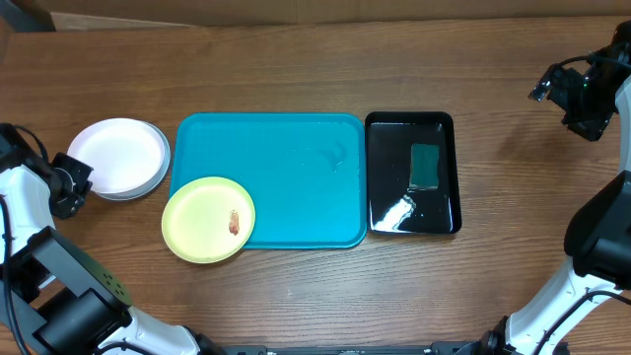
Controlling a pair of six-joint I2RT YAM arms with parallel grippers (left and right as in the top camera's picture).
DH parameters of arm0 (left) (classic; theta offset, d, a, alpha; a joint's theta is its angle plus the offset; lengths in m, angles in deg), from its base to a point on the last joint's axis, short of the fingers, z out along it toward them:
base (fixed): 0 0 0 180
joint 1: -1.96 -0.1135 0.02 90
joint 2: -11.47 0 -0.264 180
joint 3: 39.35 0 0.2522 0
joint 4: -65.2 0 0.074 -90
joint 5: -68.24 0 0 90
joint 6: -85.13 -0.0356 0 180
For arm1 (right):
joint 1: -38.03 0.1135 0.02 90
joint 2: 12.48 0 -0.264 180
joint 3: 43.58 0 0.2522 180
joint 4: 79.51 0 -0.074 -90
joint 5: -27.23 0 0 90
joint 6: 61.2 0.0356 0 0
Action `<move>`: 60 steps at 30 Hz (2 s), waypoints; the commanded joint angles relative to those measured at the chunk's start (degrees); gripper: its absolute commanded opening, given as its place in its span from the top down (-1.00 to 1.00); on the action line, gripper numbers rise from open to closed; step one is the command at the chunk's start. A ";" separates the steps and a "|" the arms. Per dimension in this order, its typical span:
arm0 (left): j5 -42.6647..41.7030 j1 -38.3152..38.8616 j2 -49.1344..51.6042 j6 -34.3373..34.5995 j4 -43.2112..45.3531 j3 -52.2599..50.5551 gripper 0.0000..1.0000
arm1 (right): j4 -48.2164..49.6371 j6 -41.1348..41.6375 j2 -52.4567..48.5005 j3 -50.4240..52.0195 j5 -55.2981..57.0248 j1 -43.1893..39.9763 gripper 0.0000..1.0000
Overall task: Clean dirty plates on tray and stack at the side
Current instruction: 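Release the white plate on the stack and raise the left gripper, then move the left gripper to the yellow plate rim and grasp it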
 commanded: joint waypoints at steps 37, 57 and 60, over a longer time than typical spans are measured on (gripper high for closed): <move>-7.32 4.04 -0.15 0.37 -3.28 -0.26 -0.15 | 0.35 0.24 0.81 -1.11 -0.22 0.26 -1.00; 7.21 19.96 -14.73 -2.67 -36.11 -3.61 0.46 | 0.35 0.24 0.81 -1.09 -0.22 0.26 -1.00; 8.50 21.40 -14.71 -2.01 -35.78 -7.17 0.15 | 0.35 0.24 0.81 -1.11 -0.22 0.26 -1.00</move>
